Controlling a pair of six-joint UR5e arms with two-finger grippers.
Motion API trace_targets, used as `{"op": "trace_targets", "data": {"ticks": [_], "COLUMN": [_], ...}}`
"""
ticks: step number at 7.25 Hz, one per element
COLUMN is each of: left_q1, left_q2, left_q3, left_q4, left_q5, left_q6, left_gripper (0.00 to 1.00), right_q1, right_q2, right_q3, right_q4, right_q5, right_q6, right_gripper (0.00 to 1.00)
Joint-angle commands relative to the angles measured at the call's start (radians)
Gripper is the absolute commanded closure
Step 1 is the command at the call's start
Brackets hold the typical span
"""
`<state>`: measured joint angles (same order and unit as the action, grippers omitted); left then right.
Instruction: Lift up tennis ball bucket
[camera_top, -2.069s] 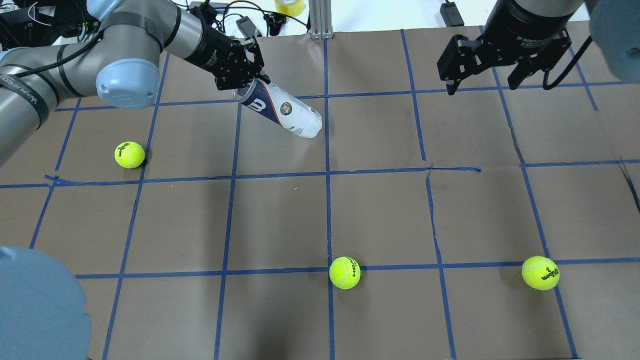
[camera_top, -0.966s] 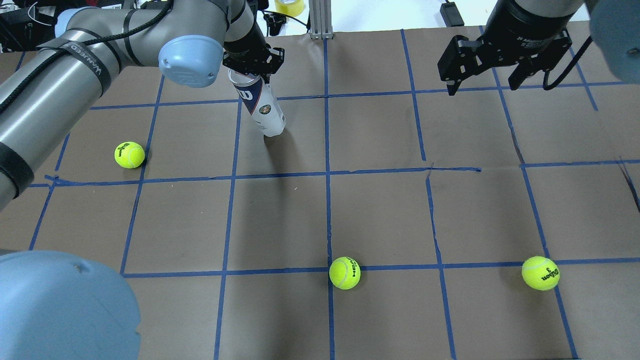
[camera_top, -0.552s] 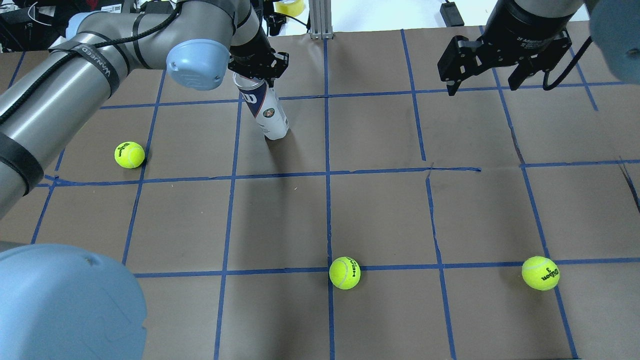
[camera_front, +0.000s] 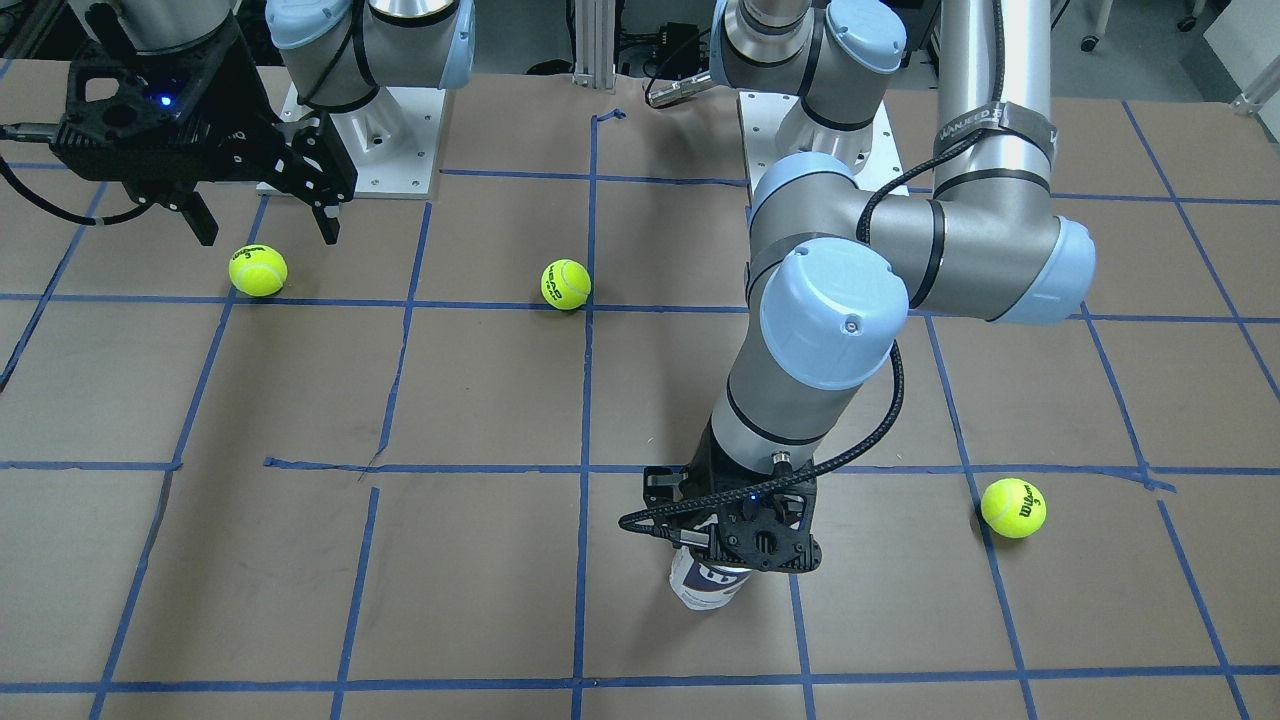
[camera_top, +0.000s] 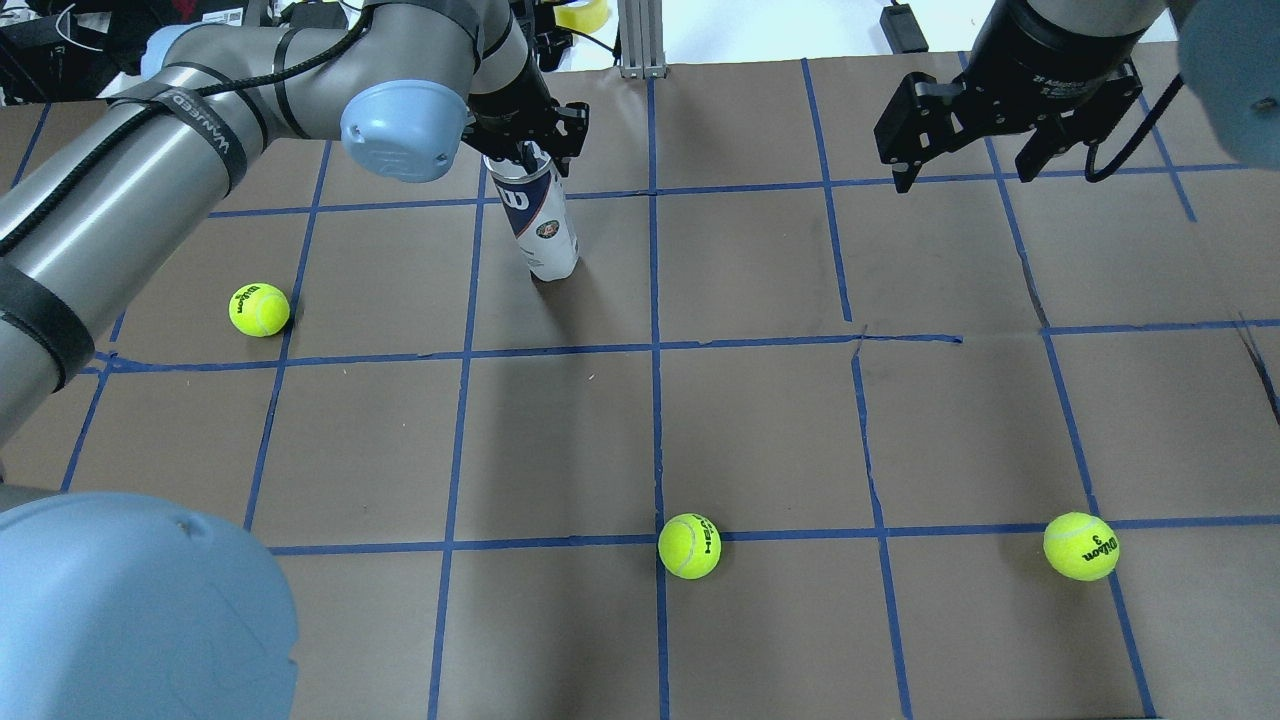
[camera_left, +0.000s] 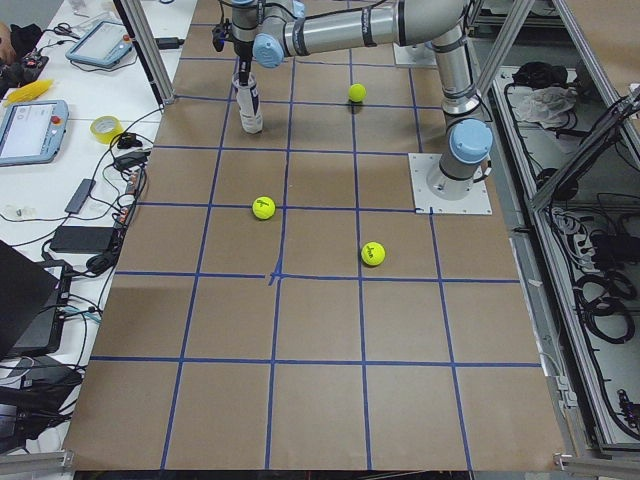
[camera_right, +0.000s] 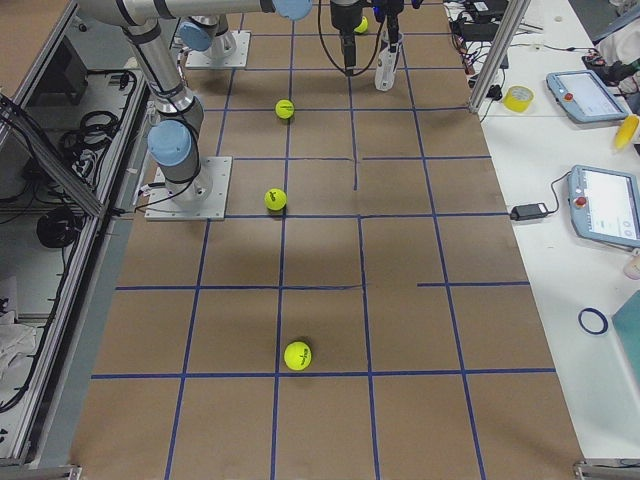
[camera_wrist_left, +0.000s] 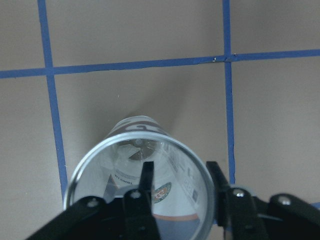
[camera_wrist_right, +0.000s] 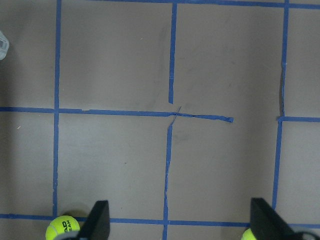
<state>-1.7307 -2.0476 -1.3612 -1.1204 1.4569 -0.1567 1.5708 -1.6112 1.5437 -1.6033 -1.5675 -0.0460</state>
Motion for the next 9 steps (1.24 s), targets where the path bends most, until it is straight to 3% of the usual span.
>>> {"op": "trace_targets", "data": {"ticks": [1,3,6,9], "left_q1": [-0.001,0.028,0.143,0.186], "left_q2": [0.044,0.099,0.164,0.228], "left_q3": [0.057,0.16,0.126,-0.008], "left_q4": [-0.129,-0.339,-0.366,-0.36], "left_q5": [0.006,0.043,0.04,0.057], "left_q6": [-0.012,0.002,0.112,0.204], "left_gripper": [0.0,0.0,0.0,0.0], "right_q1": [0.0,0.0,0.0,0.0], "right_q2": [-0.007,-0.007,-0.007,-0.007], "right_q3": [0.013,0.013,0.013,0.013], "right_q4": [-0.001,-0.001,-0.015,-0.013], "right_q5": [0.0,0.001,-0.008,-0.005], "right_q6": [0.0,0.0,0.0,0.0], "right_gripper": [0.0,0.0,0.0,0.0]}}
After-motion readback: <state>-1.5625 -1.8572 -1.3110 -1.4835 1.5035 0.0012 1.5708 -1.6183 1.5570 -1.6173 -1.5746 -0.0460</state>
